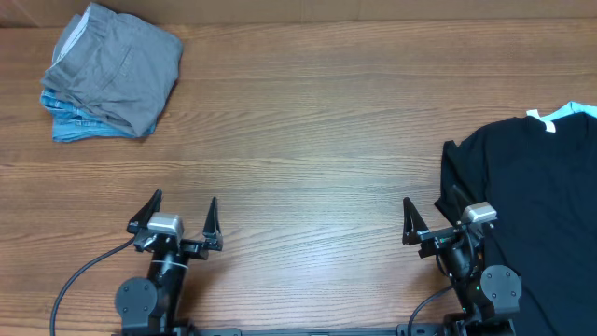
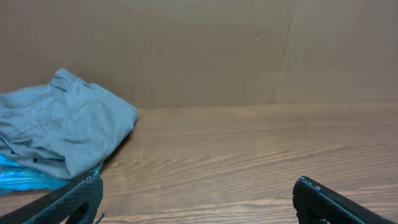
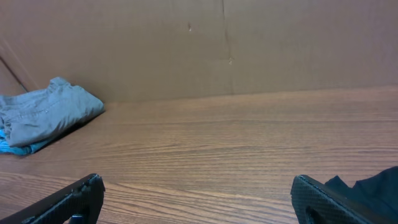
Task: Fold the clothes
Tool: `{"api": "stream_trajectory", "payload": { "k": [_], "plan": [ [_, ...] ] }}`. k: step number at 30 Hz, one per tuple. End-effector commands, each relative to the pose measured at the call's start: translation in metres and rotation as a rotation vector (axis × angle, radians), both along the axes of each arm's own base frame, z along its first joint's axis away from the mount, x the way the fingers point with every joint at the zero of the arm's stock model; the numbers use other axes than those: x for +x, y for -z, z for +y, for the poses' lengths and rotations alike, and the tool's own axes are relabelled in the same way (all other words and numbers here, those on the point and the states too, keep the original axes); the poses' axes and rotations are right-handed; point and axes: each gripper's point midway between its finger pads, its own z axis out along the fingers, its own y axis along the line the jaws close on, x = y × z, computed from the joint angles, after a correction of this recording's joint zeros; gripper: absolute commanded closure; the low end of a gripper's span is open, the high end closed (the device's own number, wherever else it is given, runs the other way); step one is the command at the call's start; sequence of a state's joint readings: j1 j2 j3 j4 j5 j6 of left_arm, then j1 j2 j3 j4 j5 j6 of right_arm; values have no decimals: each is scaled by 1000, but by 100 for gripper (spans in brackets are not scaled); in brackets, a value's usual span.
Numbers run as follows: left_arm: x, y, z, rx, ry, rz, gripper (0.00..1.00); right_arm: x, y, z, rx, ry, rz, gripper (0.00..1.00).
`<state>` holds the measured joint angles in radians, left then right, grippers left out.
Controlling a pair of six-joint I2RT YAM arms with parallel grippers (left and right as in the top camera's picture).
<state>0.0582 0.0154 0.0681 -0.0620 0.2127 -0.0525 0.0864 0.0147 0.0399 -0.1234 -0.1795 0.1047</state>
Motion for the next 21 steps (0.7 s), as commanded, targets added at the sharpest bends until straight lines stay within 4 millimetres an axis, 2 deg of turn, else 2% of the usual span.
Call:
{"api": "stream_trajectory", "payload": {
  "k": [1,21],
  "plan": [
    [3,26,-1,0,-2,40,0,0,0,0,8,-1,-8,0],
    [4,28,1,4,-24,49,0,0,0,0,8,0,-8,0]
  ]
}}
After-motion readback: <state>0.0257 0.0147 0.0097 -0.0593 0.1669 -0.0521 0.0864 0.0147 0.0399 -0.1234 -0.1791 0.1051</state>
